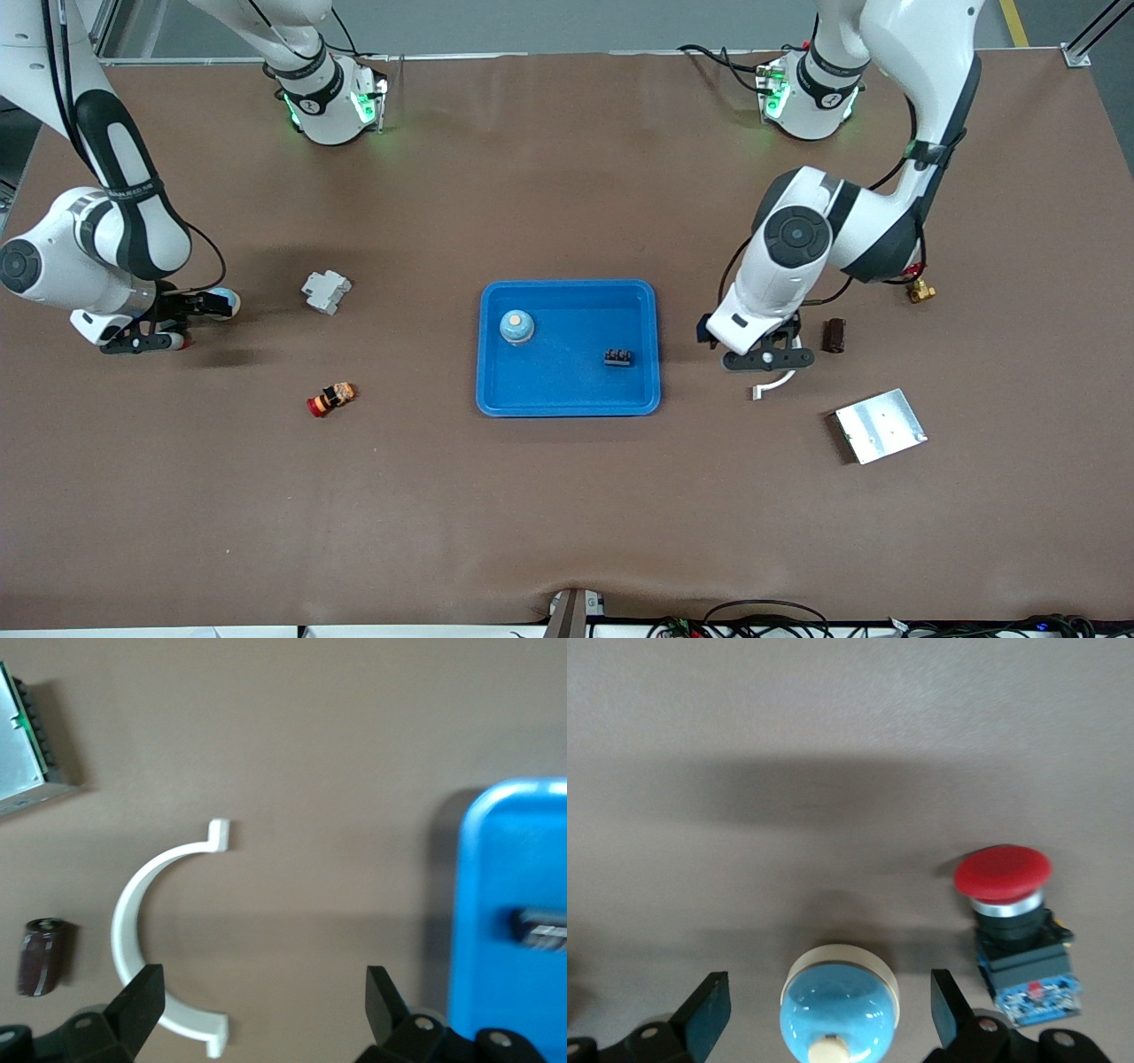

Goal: Place electrolytic capacitor and blue bell in tray
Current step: 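Grasp another bell with the right gripper while the left gripper grasps a capacitor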

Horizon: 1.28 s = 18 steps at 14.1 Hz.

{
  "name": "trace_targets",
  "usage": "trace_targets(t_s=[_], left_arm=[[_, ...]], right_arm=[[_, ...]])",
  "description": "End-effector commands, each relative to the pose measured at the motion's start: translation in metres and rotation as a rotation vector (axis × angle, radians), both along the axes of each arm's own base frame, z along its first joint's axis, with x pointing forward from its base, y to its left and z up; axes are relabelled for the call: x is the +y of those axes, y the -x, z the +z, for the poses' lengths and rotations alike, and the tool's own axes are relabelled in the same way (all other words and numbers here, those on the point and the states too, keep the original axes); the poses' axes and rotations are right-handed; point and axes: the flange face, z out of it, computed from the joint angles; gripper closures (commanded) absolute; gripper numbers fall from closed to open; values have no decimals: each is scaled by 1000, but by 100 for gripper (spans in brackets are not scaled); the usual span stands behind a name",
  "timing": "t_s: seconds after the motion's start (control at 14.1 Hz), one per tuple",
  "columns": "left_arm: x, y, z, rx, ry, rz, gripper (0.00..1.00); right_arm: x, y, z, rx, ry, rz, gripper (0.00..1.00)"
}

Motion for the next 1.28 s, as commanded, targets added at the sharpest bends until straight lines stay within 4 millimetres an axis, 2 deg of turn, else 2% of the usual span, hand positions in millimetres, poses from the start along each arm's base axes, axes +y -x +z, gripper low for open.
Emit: trace_targets(t_s=[0.0,0.14,0.43,0.64,0.78,0.99,1.13,1.2], left_arm=[[28,24,5,-6,-4,-71,0],[54,32,5,-21,-10,-100,0],[128,37,-15,-48,-5,-158,0],[157,35,-33,-57,5,-163,0],[171,37,-42,-61,10,-163,0],[180,44,-60,-67,24,-152,0],[183,48,-76,-82,36,-162,0],[192,47,-84,-87,36,-160,0]], right_arm=[[6,3,-7,13,-4,17,0],[7,5,-16,28,-6,19,0],[5,7,-20,38,-8,21,0],[6,10,-26,56,-14,28,0],[5,11,-26,60,-13,32,0],[5,13,-32,73,-14,34,0],[4,13,-33,74,-13,33,0],[4,14,-35,81,-14,35,0]])
